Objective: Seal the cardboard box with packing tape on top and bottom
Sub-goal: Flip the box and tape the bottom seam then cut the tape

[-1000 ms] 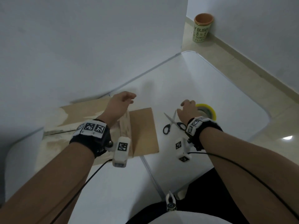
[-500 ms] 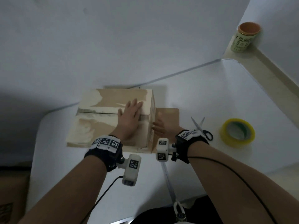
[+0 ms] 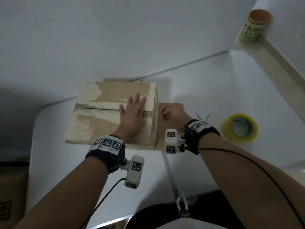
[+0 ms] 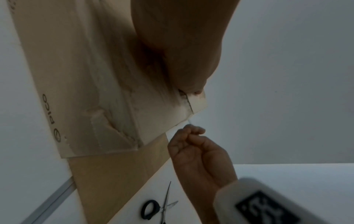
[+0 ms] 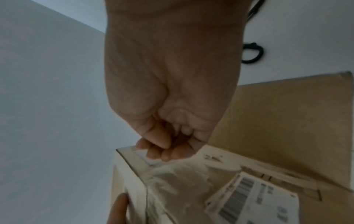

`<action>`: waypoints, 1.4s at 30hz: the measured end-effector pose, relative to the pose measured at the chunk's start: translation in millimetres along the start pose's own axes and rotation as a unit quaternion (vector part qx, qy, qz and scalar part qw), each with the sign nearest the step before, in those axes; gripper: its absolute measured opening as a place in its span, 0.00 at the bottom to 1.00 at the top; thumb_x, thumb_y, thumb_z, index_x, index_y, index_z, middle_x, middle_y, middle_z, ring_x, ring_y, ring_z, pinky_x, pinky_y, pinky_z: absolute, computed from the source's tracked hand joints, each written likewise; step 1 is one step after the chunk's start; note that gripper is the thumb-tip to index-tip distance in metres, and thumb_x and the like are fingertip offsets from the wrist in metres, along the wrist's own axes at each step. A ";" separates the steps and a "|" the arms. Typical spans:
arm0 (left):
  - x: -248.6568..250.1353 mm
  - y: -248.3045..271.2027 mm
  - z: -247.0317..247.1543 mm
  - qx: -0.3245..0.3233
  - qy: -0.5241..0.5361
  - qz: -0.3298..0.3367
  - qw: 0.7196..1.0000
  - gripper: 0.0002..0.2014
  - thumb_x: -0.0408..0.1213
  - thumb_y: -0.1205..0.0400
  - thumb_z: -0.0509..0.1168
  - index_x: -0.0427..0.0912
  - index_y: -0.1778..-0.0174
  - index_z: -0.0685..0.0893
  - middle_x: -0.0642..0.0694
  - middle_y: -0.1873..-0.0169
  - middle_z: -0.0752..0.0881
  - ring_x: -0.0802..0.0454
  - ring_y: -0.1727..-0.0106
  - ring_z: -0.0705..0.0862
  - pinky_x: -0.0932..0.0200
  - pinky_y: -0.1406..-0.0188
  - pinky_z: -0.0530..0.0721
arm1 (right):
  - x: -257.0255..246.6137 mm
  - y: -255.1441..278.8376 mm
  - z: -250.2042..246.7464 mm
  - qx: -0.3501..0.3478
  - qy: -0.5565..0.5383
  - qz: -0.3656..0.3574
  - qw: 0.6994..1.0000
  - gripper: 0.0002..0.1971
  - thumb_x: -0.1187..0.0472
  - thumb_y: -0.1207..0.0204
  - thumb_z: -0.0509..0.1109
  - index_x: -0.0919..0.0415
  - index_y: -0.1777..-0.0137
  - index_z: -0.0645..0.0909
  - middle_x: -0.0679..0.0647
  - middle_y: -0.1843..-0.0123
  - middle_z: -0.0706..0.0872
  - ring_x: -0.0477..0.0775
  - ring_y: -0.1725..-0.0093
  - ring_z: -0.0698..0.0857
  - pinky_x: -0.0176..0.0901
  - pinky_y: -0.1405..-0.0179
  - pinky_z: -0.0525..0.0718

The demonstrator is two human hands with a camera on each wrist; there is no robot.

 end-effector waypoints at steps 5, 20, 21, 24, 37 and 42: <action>0.7 -1.4 2.8 -0.015 -0.011 0.004 1.000 0.23 0.43 0.10 0.44 0.62 0.18 0.58 0.56 0.15 0.47 0.53 0.15 0.40 0.39 0.21 0.34 | 12.8 -6.8 26.0 -0.033 0.006 0.015 0.999 0.25 0.89 0.35 0.34 0.60 0.71 0.60 0.54 0.76 0.68 0.50 0.77 0.69 0.34 0.80 0.68; 5.8 7.5 13.2 -0.014 -0.108 0.031 0.994 0.35 0.66 0.17 0.46 0.62 0.16 0.41 0.57 0.17 0.34 0.50 0.16 0.32 0.33 0.21 0.32 | 47.5 -4.6 -52.0 0.061 0.226 0.067 0.970 0.13 0.76 0.24 0.61 0.58 0.60 0.81 0.58 0.51 0.84 0.53 0.53 0.81 0.36 0.57 0.80; 7.6 7.3 15.1 -0.020 -0.127 0.031 0.991 0.39 0.70 0.20 0.45 0.61 0.16 0.38 0.55 0.17 0.32 0.49 0.17 0.31 0.33 0.22 0.31 | 37.2 -4.6 -70.6 0.104 0.221 0.031 0.969 0.16 0.77 0.25 0.60 0.56 0.64 0.79 0.59 0.55 0.85 0.55 0.57 0.83 0.39 0.58 0.81; 12.2 7.2 18.4 -0.042 -0.169 0.041 0.984 0.46 0.76 0.25 0.47 0.60 0.17 0.34 0.54 0.18 0.29 0.45 0.18 0.28 0.32 0.24 0.31 | 14.1 11.7 -117.9 0.234 0.303 -0.038 0.923 0.14 0.73 0.25 0.57 0.58 0.59 0.82 0.64 0.48 0.86 0.63 0.48 0.85 0.49 0.48 0.83; 58.1 28.3 47.7 -0.140 -0.211 0.166 0.953 0.50 0.65 0.27 0.61 0.66 0.20 0.31 0.59 0.20 0.25 0.44 0.19 0.24 0.27 0.24 0.33 | 17.2 60.1 -184.6 0.266 0.587 -0.034 0.764 0.13 0.63 0.21 0.60 0.55 0.40 0.81 0.57 0.32 0.76 0.60 0.29 0.71 0.52 0.31 0.73; 75.8 48.4 60.0 -0.172 -0.228 0.218 0.933 0.51 0.64 0.28 0.63 0.65 0.19 0.33 0.59 0.19 0.28 0.45 0.19 0.25 0.28 0.24 0.32 | 3.0 94.4 -201.9 0.432 0.506 -0.081 0.742 0.22 0.67 0.28 0.64 0.63 0.33 0.71 0.63 0.28 0.68 0.67 0.29 0.69 0.59 0.31 0.67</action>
Point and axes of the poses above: each hand's wrist, its own y-axis away from the middle knuckle, its own z-axis out of the palm, x = y × z, the point moved 7 cm from there along -y, towards the middle knuckle
